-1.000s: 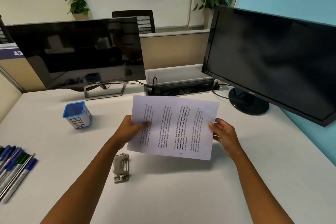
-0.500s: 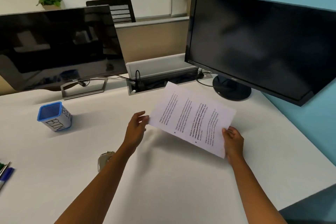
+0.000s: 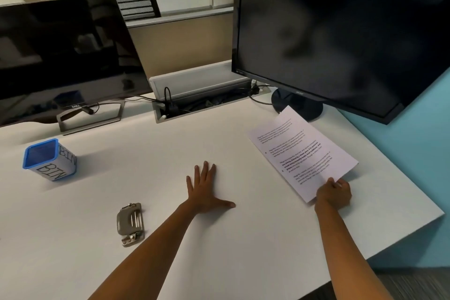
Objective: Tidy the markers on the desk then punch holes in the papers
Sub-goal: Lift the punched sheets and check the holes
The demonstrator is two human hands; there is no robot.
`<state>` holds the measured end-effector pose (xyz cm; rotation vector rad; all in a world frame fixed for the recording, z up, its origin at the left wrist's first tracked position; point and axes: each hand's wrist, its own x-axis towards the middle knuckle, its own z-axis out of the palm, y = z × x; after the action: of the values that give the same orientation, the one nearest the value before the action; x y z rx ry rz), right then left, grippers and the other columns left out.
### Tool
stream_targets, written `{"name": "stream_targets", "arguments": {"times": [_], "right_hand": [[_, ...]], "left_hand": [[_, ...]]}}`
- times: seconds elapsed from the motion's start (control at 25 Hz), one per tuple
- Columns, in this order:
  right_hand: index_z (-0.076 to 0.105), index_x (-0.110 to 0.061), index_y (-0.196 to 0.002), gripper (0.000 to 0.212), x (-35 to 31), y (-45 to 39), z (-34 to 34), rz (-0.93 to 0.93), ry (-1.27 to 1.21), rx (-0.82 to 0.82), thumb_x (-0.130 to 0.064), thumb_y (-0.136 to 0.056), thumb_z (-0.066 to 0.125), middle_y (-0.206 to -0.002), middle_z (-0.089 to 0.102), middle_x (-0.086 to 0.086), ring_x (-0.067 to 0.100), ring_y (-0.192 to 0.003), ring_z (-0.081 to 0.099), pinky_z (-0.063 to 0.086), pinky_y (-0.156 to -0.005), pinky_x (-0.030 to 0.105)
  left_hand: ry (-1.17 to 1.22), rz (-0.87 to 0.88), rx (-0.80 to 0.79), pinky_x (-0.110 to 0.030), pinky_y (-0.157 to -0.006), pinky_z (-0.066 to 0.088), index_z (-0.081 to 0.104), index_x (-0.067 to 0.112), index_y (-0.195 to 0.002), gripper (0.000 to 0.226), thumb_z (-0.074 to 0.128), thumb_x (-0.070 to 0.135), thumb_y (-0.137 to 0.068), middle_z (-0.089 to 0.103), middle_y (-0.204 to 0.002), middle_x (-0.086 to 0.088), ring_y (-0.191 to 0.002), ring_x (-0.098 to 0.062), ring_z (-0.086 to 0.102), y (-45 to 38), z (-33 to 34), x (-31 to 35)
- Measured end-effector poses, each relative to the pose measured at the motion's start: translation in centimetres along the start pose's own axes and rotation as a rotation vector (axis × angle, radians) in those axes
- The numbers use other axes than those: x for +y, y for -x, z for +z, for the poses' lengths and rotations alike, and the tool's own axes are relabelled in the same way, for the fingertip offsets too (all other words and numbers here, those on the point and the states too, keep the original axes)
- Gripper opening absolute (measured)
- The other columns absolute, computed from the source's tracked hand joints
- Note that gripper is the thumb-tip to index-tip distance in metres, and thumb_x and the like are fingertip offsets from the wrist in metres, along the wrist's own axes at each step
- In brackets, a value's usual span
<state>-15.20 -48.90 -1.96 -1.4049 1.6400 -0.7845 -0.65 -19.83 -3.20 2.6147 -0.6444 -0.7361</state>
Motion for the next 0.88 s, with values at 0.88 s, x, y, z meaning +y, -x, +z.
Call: {"name": "stream_targets", "arguments": {"times": [0.88], "right_hand": [[0.059, 0.009, -0.117, 0.028, 2.2, -0.1, -2.5, -0.061, 0.091, 0.063, -0.010, -0.098, 0.051, -0.121, 0.062, 0.024, 0.040, -0.111, 0.060, 0.045, -0.095, 0.043]], "left_hand": [[0.007, 0.013, 0.001, -0.054, -0.118, -0.015, -0.012, 0.028, -0.156, 0.143, 0.073, 0.080, -0.053, -0.025, -0.162, 0.006, -0.147, -0.022, -0.031, 0.2, -0.1, -0.2]]}}
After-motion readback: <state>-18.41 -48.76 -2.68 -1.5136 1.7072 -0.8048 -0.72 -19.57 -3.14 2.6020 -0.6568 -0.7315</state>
